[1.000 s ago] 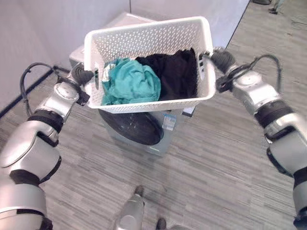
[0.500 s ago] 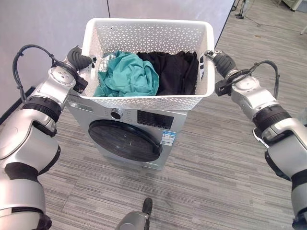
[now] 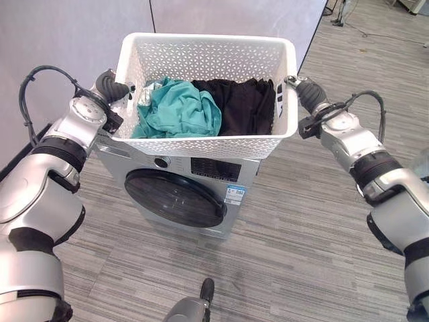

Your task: Grab the laundry basket,head to the washer,open it,put in the laundry and shut it.

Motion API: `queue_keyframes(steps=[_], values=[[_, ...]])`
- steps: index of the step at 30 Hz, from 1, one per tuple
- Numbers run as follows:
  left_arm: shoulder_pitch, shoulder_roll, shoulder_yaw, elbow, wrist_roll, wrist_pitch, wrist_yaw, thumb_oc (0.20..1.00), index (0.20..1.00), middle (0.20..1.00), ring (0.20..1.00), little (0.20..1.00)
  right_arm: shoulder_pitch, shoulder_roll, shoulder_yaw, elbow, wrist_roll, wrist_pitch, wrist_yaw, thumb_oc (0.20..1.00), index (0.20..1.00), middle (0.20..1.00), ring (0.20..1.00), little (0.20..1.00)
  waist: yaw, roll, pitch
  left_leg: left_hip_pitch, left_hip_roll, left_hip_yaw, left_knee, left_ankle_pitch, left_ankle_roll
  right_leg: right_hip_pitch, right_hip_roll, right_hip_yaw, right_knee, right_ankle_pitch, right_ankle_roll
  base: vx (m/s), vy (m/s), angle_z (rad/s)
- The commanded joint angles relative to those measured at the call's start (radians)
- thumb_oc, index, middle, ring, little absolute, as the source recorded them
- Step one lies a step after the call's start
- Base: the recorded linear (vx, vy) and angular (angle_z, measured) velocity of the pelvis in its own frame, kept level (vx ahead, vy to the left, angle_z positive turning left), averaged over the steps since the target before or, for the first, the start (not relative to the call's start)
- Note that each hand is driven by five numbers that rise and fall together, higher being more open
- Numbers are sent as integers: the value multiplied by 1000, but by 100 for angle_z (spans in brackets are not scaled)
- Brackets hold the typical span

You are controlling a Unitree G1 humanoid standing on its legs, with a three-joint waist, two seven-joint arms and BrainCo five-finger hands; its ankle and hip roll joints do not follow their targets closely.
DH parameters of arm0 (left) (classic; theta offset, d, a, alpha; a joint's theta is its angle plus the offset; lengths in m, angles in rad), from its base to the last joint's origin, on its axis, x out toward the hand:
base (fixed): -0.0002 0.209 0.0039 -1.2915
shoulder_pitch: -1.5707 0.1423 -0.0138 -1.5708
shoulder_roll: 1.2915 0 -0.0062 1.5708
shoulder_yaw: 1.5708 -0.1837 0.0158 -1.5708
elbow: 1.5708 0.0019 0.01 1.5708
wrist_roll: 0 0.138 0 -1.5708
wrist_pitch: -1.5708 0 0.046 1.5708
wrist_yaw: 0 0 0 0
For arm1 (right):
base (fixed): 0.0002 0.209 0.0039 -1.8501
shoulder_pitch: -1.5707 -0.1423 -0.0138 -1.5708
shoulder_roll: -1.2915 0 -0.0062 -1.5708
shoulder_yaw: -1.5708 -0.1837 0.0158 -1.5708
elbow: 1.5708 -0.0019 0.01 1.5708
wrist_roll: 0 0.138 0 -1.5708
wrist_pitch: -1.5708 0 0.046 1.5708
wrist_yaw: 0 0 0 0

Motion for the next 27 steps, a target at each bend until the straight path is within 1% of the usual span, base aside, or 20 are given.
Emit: queue_keyframes(steps=[1,2,3,4,5,6,8,9,11,12,13,14,15,17,19,20,22,24,26,27], values=[[-107,-49,9,-22,24,-99,17,200,200,200,200,200,-63,-51,-113,-49,49,-54,20,200,200,200,200,200,2,32,95,88,-20,-70,130,-138,-17,20,-65,37,92,324,62,83,196,14],[-98,-50,13,-33,32,-99,18,200,200,200,200,200,-50,-59,-122,-60,48,-55,22,200,200,200,200,200,-8,44,106,105,-15,-76,128,-139,-11,-8,-58,37,159,337,49,92,190,23],[-91,-52,14,-39,37,-98,16,200,200,200,200,200,-38,-65,-128,-65,47,-56,25,200,200,200,200,200,-17,56,114,119,-9,-84,128,-140,-7,-30,-45,32,208,320,40,47,105,49],[-91,-52,14,-39,37,-98,16,200,200,200,200,200,-38,-65,-128,-65,47,-56,25,200,200,200,200,200,-17,56,115,119,-9,-84,129,-140,-7,-31,-45,32,211,317,40,103,79,51],[-79,-72,25,-52,28,-104,23,200,200,200,200,200,-27,-94,-127,-73,40,-59,25,200,200,200,200,200,-46,71,120,144,-4,-118,132,-140,-6,-70,29,63,258,222,28,182,65,38],[-78,-97,31,-35,48,-101,13,200,200,200,200,200,-11,-113,-139,-84,50,-57,37,200,200,200,200,200,-70,74,117,183,1,-126,94,-123,-14,-124,80,28,186,110,16,246,29,60],[-75,-96,31,-25,62,-103,18,200,200,200,200,200,-5,-101,-132,-87,45,-62,38,200,200,200,200,200,-86,62,117,214,-3,-129,78,-140,-32,-101,39,-31,-1,122,28,219,-91,62],[-73,-102,33,-20,72,-104,22,200,200,200,200,200,-1,-103,-125,-81,38,-63,38,200,200,200,200,200,-97,53,118,224,-6,-140,76,-144,-44,-145,37,-9,-85,142,38,208,-129,1],[-56,-106,43,-34,76,-109,23,200,200,200,200,200,9,-141,-119,-93,36,-59,39,200,200,200,200,200,-120,47,127,247,-2,-156,87,-160,-66,-163,40,50,-169,191,61,215,-178,4],[-50,-119,63,-20,91,-112,29,200,200,200,200,200,26,-161,-136,-113,41,-63,40,200,200,200,200,200,-128,27,126,262,1,-167,107,-168,-92,-151,27,45,-204,224,67,216,-297,38],[-36,-122,84,-25,99,-114,36,200,200,200,200,200,43,-157,-151,-121,55,-70,43,200,200,200,200,200,-122,13,122,266,9,-165,110,-168,-100,-132,25,38,-214,239,63,212,-405,46],[-7,-144,103,-21,100,-115,40,200,200,200,200,200,64,-147,-157,-117,56,-71,43,200,200,200,200,200,-125,6,112,270,29,-176,94,-154,-112,-96,39,23,-245,241,45,110,-257,54],[-6,-144,103,-21,100,-115,40,200,200,200,200,200,65,-147,-157,-118,56,-71,43,200,200,200,200,200,-127,7,112,271,30,-178,93,-154,-112,-93,39,20,-247,241,44,90,-240,53],[13,-145,111,-20,105,-114,39,200,200,200,200,200,70,-144,-156,-101,48,-65,46,200,200,200,200,200,-126,5,93,273,53,-191,54,-139,-123,-64,51,-26,-276,239,32,72,-197,61],[1,-165,113,2,84,-112,39,200,200,200,200,200,55,-140,-139,-82,55,-60,46,200,200,200,200,200,-135,6,84,264,76,-201,17,-120,-136,-47,63,-50,-298,228,21,73,-262,87],[3,-176,116,21,79,-107,42,200,200,200,200,200,40,-129,-120,-55,55,-55,40,200,200,200,200,200,-140,9,77,263,102,-198,-27,-102,-153,-27,72,-93,-312,212,13,72,-243,91],[7,-182,113,19,83,-108,46,200,200,200,200,200,32,-126,-114,-49,57,-57,36,200,200,200,200,200,-143,12,80,256,104,-198,-29,-90,-158,-23,70,-107,-311,209,10,35,-142,58],[6,-196,111,12,78,-109,47,200,200,200,200,200,12,-133,-103,-33,50,-57,29,200,200,200,200,200,-149,16,86,234,102,-163,-23,-87,-157,-19,61,-126,-307,199,9,-5,-75,26],[-3,-217,106,14,74,-105,46,200,200,200,200,200,-4,-134,-92,-8,42,-51,25,200,200,200,200,200,-157,29,88,220,96,-120,-29,-87,-150,-16,62,-132,-306,191,3,27,-65,58],[-27,-228,91,28,71,-104,49,200,200,200,200,200,-26,-118,-84,7,41,-54,18,200,200,200,200,200,-157,42,86,219,85,-133,-37,-84,-154,-14,69,-128,-315,195,-4,82,-93,53]])
